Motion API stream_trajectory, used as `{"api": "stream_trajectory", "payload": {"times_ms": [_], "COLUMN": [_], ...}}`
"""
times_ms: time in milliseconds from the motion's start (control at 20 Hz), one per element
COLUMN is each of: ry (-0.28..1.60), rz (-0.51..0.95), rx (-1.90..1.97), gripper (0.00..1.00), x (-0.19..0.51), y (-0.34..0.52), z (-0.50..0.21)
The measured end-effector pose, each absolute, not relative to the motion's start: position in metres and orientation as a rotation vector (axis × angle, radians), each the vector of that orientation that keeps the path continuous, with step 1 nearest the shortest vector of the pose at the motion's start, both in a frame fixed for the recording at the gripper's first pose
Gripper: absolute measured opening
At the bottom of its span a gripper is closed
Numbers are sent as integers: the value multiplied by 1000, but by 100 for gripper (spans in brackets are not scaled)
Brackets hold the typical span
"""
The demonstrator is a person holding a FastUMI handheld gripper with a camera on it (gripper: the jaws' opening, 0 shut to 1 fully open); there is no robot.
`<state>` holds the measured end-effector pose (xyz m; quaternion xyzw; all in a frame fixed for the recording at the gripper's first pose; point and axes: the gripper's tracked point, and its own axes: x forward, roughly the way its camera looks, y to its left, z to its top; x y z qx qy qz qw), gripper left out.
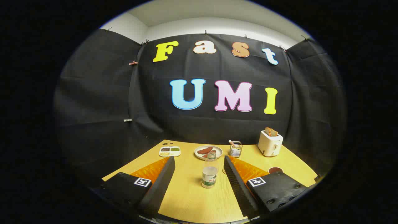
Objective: Take the bottle from table, then pour the juice into the cup, finally place the bottle on the coaster
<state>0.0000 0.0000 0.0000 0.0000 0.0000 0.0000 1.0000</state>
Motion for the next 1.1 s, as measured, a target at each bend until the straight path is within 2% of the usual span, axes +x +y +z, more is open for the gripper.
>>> {"api": "stream_trajectory", "payload": {"times_ms": [450, 650, 1100], "ry": [23, 71, 107], "rz": [-49, -17, -100], "rx": [30, 44, 66], "gripper": [97, 97, 97], "x": [4, 11, 40], "y": [-12, -2, -13], "z": [-11, -34, -58]}}
